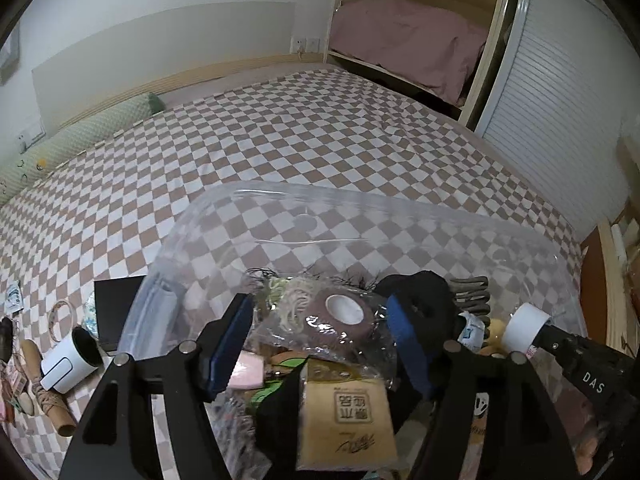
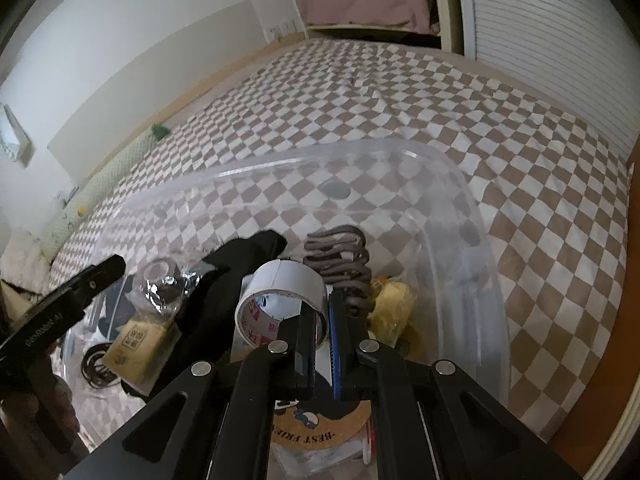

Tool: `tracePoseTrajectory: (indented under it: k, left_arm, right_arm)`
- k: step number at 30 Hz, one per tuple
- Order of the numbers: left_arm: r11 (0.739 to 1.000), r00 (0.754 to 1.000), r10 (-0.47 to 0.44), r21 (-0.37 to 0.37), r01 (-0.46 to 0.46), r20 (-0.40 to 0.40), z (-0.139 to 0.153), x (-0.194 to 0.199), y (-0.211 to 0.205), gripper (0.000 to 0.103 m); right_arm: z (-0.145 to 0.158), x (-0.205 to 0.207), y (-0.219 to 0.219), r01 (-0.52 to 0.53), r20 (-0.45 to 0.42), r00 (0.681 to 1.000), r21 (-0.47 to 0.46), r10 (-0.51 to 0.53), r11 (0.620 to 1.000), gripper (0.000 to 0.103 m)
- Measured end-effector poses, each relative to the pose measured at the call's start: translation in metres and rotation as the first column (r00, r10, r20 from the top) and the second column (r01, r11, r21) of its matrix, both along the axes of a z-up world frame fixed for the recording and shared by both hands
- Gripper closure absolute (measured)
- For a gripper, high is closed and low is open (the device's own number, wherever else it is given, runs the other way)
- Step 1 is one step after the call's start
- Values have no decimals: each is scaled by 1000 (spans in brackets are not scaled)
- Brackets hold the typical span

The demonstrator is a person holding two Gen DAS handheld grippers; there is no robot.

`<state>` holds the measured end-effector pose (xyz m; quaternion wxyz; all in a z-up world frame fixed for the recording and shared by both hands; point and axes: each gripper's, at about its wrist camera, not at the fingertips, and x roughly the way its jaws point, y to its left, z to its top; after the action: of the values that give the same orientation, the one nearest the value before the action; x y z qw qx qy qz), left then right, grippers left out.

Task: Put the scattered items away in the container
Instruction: 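Open the left gripper to drop the bag while the right gripper releases the tape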

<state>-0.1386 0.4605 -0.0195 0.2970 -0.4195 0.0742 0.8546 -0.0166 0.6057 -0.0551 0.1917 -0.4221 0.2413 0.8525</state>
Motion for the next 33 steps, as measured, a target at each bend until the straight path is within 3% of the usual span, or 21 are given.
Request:
tracePoseTrajectory:
  k: [2, 4, 10, 13, 19, 26, 28, 30, 31, 32, 33]
  left_arm:
    - [1000, 1000, 3, 5, -3, -7, 2, 2, -4, 31]
    - [1000, 1000, 6, 9, -6, -17, 5, 4, -8, 12]
    - [1000, 999, 16, 17, -15, -42, 12, 8, -16, 10]
    - [1000, 999, 12, 13, -11, -52, 14, 11, -18, 10]
    - [1000, 998, 2, 12, -1, -59, 15, 15, -22, 10]
    - [1000, 998, 1, 13, 0, -69, 17, 19, -28, 10]
    - [1000, 997, 4, 13, -3, -75, 18, 21, -29, 1]
    - [1000, 996, 7, 15, -5, -88, 19, 23, -31, 0]
    - [1000, 996, 8, 16, -7, -93, 20, 24, -32, 0]
    - [1000, 995, 9, 19, -7, -99, 21, 25, -33, 0]
    - [1000, 995, 8, 23, -6, -104, 22, 26, -34, 0]
  right_arm:
    - [3, 0, -2, -1, 2, 1000, 10, 1, 1000, 97]
    - [5, 2, -2, 8, 6, 1000, 11, -8, 1000, 97]
    - [8, 8, 2, 30, 13, 999, -30, -30, 999, 93]
    - [12, 13, -3, 44, 8, 999, -9, -44, 999, 42]
    - [17, 14, -6, 30, -15, 999, -20, -30, 999, 41]
    - [18, 10, -13, 3, 26, 1000, 42, -4, 999, 41]
    - [18, 11, -15, 0, 33, 999, 63, -3, 998, 41]
    - [19, 13, -15, 2, 36, 999, 82, -4, 997, 41]
    - [19, 14, -15, 4, 35, 999, 87, -7, 996, 34]
    - [19, 16, -15, 7, 34, 999, 91, -10, 996, 16]
    - [20, 18, -15, 8, 31, 999, 98, -11, 995, 8]
